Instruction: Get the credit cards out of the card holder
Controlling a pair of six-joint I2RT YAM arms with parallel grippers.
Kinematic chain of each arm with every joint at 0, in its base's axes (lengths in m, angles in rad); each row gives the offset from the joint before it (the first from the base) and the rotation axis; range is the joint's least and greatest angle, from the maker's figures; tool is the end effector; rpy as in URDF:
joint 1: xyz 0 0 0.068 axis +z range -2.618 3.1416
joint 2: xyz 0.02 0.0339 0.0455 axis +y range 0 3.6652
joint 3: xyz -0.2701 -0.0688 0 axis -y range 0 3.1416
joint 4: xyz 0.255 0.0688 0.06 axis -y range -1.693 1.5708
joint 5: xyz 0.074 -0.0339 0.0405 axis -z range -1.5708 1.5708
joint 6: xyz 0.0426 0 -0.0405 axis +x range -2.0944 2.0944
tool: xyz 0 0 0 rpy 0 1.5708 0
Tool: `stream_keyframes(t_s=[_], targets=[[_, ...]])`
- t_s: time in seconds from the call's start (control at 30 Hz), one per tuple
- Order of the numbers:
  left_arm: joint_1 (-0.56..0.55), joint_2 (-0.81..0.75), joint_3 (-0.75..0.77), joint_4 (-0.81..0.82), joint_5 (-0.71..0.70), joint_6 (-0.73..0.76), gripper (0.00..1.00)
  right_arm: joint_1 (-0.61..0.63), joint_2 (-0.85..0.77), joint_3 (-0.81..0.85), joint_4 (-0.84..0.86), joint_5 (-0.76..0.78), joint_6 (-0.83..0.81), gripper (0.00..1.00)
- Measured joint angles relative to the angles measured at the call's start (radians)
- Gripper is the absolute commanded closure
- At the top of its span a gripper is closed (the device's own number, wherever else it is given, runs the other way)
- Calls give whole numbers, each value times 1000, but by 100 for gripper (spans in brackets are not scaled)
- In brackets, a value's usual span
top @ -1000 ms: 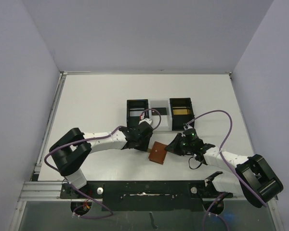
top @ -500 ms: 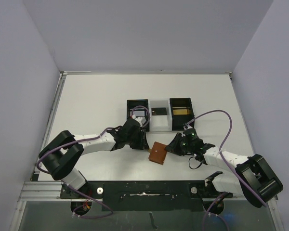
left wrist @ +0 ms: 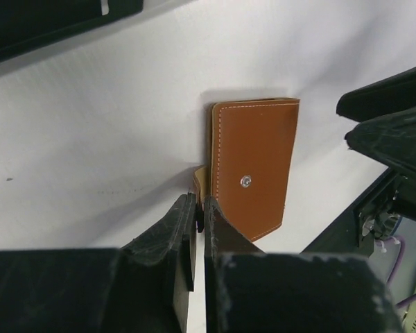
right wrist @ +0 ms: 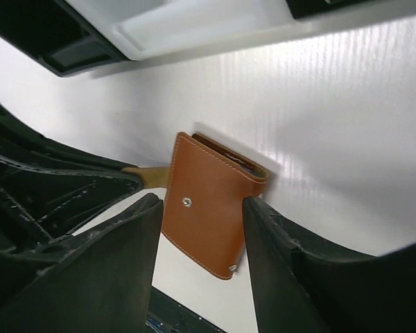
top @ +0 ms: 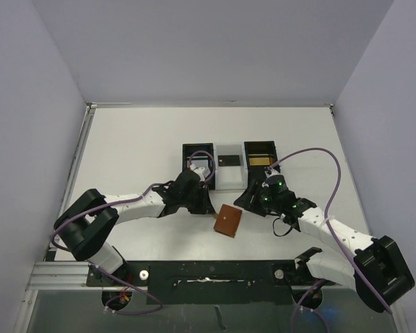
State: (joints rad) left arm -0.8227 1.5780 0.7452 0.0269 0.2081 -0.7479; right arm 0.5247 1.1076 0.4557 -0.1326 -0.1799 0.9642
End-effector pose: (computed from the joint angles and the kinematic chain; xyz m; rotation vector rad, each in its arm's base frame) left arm 0.2099 -0.2391 0.1518 0.2053 2.5814 -0.9269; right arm 0.1870 0.1170 0.1662 0.4607 2.4982 0.8817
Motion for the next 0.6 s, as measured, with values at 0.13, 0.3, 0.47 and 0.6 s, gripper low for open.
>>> stream_keyframes(t_s=[0.13, 0.3, 0.47, 0.6], targets=[[0, -42, 0, 3, 14, 0, 100, 21, -35, 16, -5, 9, 3, 45], [-1, -111, 0, 2, 17, 5, 100, 80, 46, 16, 6, 17, 24, 41], [-10, -156, 0, -4, 18, 12, 100, 111, 138, 28, 3, 31, 38, 33], [-31, -185, 8, -37, -14, 23, 100, 112, 145, 39, 21, 29, 39, 25]])
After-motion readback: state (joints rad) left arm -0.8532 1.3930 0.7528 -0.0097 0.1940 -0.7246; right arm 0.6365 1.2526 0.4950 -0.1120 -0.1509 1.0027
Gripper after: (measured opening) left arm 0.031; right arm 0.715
